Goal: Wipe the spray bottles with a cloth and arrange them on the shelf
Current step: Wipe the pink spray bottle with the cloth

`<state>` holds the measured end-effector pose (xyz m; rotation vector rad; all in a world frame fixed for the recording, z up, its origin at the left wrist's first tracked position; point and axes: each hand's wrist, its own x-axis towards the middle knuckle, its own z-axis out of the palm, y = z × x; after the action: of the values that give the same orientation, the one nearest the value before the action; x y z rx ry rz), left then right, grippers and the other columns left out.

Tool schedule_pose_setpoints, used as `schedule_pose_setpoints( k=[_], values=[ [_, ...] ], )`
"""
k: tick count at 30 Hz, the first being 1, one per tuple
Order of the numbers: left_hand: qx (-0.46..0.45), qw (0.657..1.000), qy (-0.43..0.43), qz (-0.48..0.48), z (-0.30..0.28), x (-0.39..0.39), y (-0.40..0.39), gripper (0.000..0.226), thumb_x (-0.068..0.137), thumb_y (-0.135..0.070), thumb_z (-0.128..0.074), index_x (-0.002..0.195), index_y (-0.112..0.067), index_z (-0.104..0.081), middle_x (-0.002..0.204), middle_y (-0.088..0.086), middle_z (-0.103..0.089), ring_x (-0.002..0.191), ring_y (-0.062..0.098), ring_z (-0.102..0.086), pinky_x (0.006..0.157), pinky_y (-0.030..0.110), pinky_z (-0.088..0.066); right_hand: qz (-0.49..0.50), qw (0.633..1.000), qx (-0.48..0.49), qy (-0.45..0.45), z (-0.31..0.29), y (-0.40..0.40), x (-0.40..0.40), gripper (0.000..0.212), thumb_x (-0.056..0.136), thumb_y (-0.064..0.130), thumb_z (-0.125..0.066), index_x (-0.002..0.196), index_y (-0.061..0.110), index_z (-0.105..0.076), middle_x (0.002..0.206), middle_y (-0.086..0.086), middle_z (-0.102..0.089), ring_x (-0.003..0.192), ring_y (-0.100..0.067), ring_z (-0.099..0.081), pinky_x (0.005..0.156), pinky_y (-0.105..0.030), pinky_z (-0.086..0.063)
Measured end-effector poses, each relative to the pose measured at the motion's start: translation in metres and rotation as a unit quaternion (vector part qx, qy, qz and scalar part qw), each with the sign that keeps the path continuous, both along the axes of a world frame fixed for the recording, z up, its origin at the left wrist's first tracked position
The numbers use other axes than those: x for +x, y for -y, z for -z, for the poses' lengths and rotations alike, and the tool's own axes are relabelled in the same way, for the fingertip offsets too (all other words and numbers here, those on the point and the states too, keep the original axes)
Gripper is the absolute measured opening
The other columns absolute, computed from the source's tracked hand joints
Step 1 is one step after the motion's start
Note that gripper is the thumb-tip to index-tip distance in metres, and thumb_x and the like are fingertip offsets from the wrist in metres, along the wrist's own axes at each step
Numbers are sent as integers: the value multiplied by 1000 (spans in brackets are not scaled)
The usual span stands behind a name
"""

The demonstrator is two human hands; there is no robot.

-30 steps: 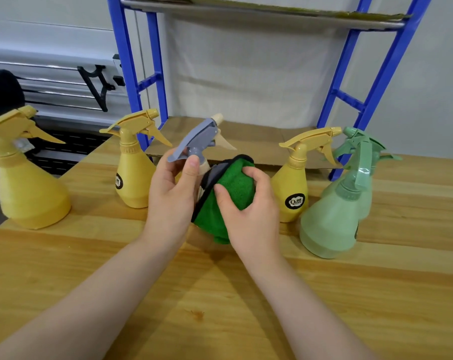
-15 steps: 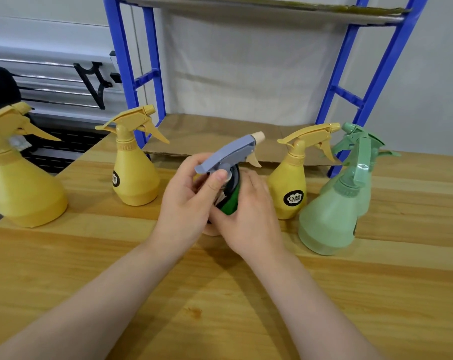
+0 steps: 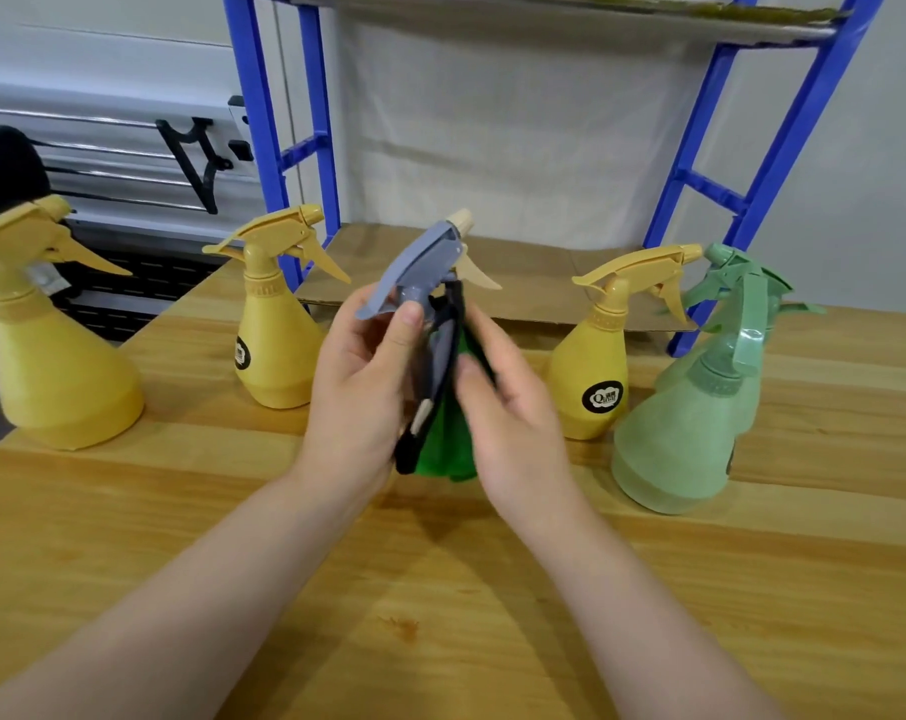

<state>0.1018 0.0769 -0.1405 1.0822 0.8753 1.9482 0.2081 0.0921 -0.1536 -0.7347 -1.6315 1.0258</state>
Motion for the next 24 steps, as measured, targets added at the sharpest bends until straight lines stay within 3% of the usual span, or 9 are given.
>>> schedule_pose_setpoints(
  k=[3, 7, 11, 14, 17, 19, 21, 24],
  values=[
    [-9, 1000, -7, -1, 0, 4, 1, 18, 99, -11, -50, 103, -22, -63, 95, -4, -73, 96, 14, -69, 81, 23, -53, 94, 965, 173, 173, 8, -8, 7, 53, 96, 27, -52, 147, 20, -39, 142, 10, -51, 131, -6, -44, 112, -29, -34],
    [-18, 1000, -1, 2, 1, 6, 3, 19, 99, -11, -50, 99, -23, -64, 92, -5, -74, 95, 13, -69, 80, 23, -53, 171, 926, 203, 267, 9, -5, 6, 53, 96, 44, -42, 141, 16, -44, 132, 2, -55, 122, -15, -46, 105, -36, -38],
    [-21, 1000, 13, -5, -2, 3, 2, 15, 100, -16, -50, 103, -20, -64, 94, -2, -72, 93, 15, -68, 85, 30, -55, 152, 929, 177, 287, 16, -2, 1, 62, 94, 48, -36, 143, 9, -39, 139, -3, -49, 130, -16, -42, 111, -30, -34],
    [-29, 997, 76, -5, -5, -3, -1, 14, 100, -19, -50, 104, -18, -63, 91, -2, -71, 89, 13, -67, 86, 33, -57, 137, 930, 172, 294, 22, -5, 0, 68, 94, 49, -35, 147, 7, -32, 147, -6, -42, 138, -17, -36, 115, -32, -30],
    [-36, 992, 123, -17, -4, -12, -5, 11, 100, -21, -51, 100, -18, -61, 97, -1, -69, 99, 17, -63, 100, 44, -51, 130, 930, 173, 298, 22, -5, 0, 71, 94, 49, -35, 150, 6, -27, 153, -7, -36, 143, -17, -30, 117, -33, -27],
    [-35, 987, 152, -24, -5, -19, -9, 10, 100, -22, -52, 101, -15, -59, 104, 4, -65, 99, 18, -63, 97, 43, -53, 121, 934, 168, 292, 21, -3, 1, 73, 94, 49, -35, 152, 7, -23, 157, -6, -31, 146, -16, -26, 119, -32, -24],
    [-35, 982, 183, -34, -5, -28, -13, 13, 100, -25, -53, 105, -15, -58, 115, 10, -62, 103, 19, -62, 95, 41, -53, 113, 937, 169, 283, 21, -2, 2, 74, 94, 48, -35, 154, 8, -18, 160, -6, -26, 148, -15, -22, 120, -30, -21],
    [-36, 976, 209, -45, -4, -39, -17, 30, 101, -30, -49, 123, -10, -57, 125, 15, -58, 114, 23, -57, 105, 47, -46, 96, 945, 166, 267, 20, -2, 3, 75, 95, 45, -37, 155, 7, -15, 161, -6, -22, 149, -15, -19, 121, -30, -19]
  ],
)
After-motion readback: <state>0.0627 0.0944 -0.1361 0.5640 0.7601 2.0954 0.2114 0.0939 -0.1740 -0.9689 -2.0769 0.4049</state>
